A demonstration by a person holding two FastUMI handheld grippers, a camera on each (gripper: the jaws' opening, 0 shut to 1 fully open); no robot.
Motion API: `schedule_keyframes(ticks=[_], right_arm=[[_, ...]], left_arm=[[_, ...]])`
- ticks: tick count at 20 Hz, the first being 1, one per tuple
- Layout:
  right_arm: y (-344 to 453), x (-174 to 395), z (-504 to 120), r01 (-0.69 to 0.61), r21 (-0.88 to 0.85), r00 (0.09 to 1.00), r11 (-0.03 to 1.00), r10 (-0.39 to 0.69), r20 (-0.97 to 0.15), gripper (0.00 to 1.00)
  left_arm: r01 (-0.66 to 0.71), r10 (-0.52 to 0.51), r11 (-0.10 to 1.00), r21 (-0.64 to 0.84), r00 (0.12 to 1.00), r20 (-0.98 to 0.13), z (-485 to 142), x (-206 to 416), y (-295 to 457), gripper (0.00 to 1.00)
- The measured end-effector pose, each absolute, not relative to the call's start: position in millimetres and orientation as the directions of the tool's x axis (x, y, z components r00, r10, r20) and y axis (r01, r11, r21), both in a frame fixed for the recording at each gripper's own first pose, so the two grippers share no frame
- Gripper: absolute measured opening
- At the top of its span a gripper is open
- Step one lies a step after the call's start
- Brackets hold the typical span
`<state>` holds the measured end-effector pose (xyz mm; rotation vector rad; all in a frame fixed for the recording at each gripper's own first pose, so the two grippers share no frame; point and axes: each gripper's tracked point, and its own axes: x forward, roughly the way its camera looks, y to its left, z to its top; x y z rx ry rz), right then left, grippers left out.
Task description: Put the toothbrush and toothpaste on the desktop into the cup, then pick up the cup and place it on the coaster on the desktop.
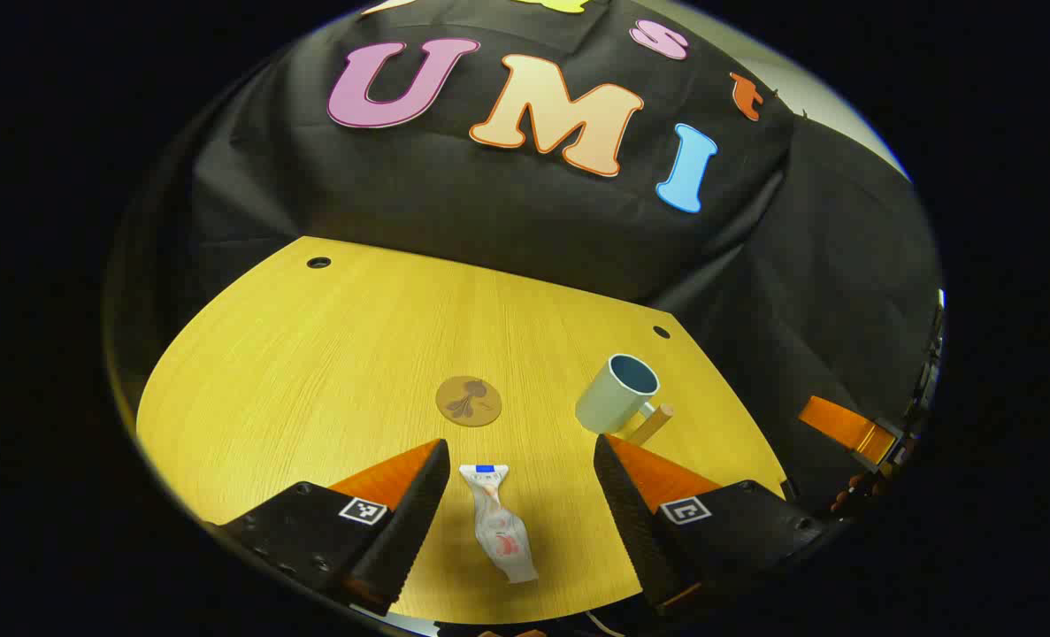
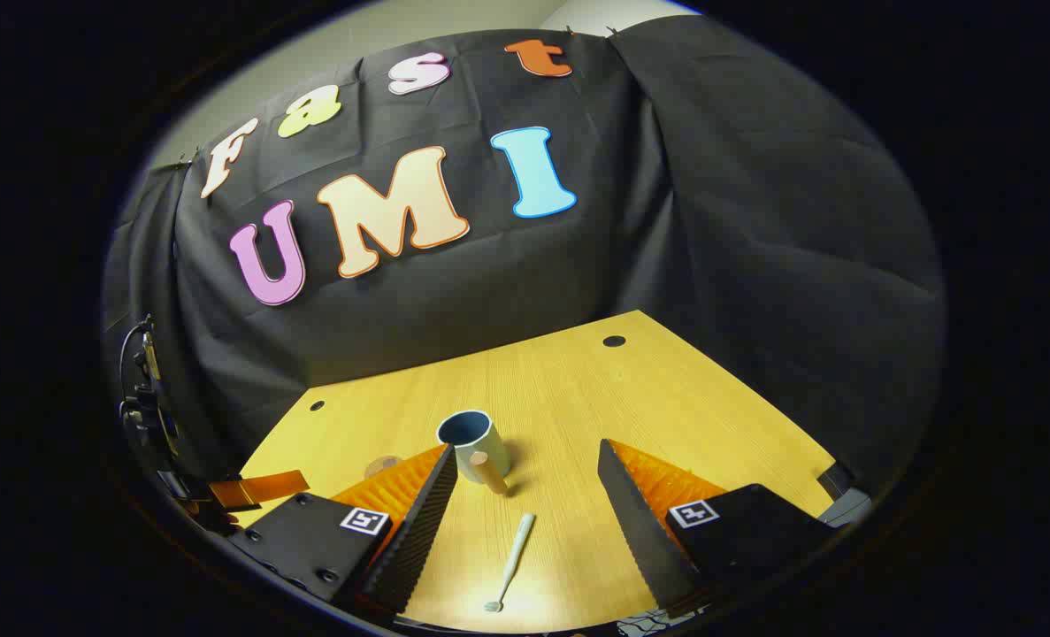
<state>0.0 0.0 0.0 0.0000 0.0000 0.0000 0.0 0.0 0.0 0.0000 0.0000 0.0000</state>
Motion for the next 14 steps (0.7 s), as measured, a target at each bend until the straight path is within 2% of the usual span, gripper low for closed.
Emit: schedule_keyframes(ticks=[2, 3, 4, 5, 7, 8, 10, 12, 13, 14], right_arm=[[-1.6, -1.1, -1.2, 0.003, -0.002, 1.0, 1.0, -0.003, -0.004, 0.95], [-2.8, -2.6, -3.2, 0.006, -0.002, 1.0, 1.0, -0.006, -0.006, 0.99], [-3.7, -3.3, -3.8, 0.009, -0.003, 1.0, 1.0, -0.009, -0.008, 0.95], [-3.8, -2.6, -5.3, 0.011, -0.004, 1.0, 1.0, -0.011, -0.01, 0.99], [-4.2, -4.3, -8.4, 0.011, -0.006, 1.0, 1.0, -0.011, -0.016, 0.99], [-4.6, -4.9, -9.5, 0.011, -0.008, 1.0, 1.0, -0.011, -0.02, 0.95], [-4.4, -4.4, -10.4, 0.011, -0.013, 1.0, 1.0, -0.012, -0.026, 0.99], [-3.4, -3.6, -10.9, 0.008, -0.013, 0.999, 1.0, -0.008, -0.031, 0.99], [-3.3, -3.2, -11.8, 0.006, -0.013, 0.999, 1.0, -0.007, -0.034, 0.95], [-2.7, -2.4, -11.6, 0.005, -0.013, 0.999, 1.0, -0.006, -0.037, 0.99]], left_arm=[[0.005, -0.005, 1.0, 0.004, 1.0, -0.008, -4.4, -1.8, -2.2, 0.95], [0.007, -0.007, 1.0, 0.006, 1.0, -0.013, -5.0, -1.6, -2.7, 0.95], [0.01, -0.01, 1.0, 0.008, 1.0, -0.016, -5.1, -0.5, -4.8, 0.95], [0.014, -0.014, 1.0, 0.01, 1.0, -0.02, -5.2, 0.1, -6.7, 0.95], [0.018, -0.017, 1.0, 0.015, 1.0, -0.023, -5.8, 1.2, -8.2, 0.95], [0.018, -0.018, 1.0, 0.017, 1.0, -0.023, -6.1, 1.6, -8.5, 0.95], [0.02, -0.02, 1.0, 0.016, 1.0, -0.024, -5.8, 2.1, -9.8, 0.95], [0.018, -0.017, 1.0, 0.016, 0.999, -0.028, -7.7, 2.5, -10.5, 0.95], [0.017, -0.016, 1.0, 0.016, 0.999, -0.029, -6.6, 2.8, -10.6, 0.95], [0.016, -0.015, 1.0, 0.018, 0.999, -0.03, -5.7, 2.3, -10.5, 0.95]])
